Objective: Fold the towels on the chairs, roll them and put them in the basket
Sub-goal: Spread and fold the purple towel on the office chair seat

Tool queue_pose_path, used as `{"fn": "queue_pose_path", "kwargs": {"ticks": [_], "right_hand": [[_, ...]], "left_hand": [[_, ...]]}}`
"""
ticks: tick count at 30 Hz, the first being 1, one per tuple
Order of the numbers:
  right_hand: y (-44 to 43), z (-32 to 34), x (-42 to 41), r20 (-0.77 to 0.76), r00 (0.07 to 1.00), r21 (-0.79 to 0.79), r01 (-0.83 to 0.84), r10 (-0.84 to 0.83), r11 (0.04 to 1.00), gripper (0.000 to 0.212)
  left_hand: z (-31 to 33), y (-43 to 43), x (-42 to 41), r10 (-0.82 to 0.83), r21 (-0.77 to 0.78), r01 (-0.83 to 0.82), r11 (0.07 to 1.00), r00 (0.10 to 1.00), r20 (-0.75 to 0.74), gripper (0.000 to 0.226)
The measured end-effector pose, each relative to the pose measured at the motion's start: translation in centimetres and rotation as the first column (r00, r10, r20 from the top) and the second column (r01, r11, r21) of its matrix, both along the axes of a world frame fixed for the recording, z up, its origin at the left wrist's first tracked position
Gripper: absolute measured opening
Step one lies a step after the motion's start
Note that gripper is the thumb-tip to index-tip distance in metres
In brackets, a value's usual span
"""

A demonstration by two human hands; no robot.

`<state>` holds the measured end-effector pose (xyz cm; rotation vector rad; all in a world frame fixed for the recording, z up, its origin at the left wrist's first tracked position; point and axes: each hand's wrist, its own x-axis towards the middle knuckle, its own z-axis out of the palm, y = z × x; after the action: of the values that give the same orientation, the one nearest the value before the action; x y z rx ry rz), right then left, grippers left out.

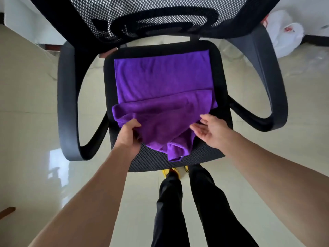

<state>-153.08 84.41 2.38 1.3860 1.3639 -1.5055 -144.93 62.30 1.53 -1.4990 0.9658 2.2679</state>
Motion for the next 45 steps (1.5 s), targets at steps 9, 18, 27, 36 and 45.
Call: {"fn": "queue_pose_path", "kwargs": {"ticks": [9, 18, 27, 36, 45], "right_hand": [[-3.3, -2.0, 2.7, 0.064, 0.994, -0.211, -0.071, 0.087, 0.975, 0.015], [-0.7, -1.1, 2.5, 0.137, 0.99, -0.253, 0.009, 0.026, 0.967, 0.028], [-1.9, -1.9, 0.4, -0.068, 0.974, -0.147, 0.205, -0.216, 0.968, 0.01], [0.7, 1.4, -5.0, -0.246, 0.93, 0.351, -0.179, 0.275, 0.919, 0.015], [-1.6, 0.4, -3.7, -0.12, 0.932, 0.185, -0.317, 0.342, 0.93, 0.015]], "left_hand": [[-1.8, -0.4, -1.4, 0.241, 0.12, -0.254, 0.96, 0.964, 0.117, 0.029], [-1.2, 0.5, -0.5, 0.085, -0.095, -0.07, 0.993, 0.982, 0.171, 0.01], [-0.8, -1.7, 3.7, 0.083, -0.305, -0.004, 0.952, 0.966, 0.247, 0.025], [1.8, -2.1, -1.7, -0.172, -0.581, 0.179, 0.794, 0.983, 0.069, 0.022], [0.3, -3.8, -2.7, -0.084, -0.141, 0.119, 0.983, 0.97, 0.228, 0.017]]}}
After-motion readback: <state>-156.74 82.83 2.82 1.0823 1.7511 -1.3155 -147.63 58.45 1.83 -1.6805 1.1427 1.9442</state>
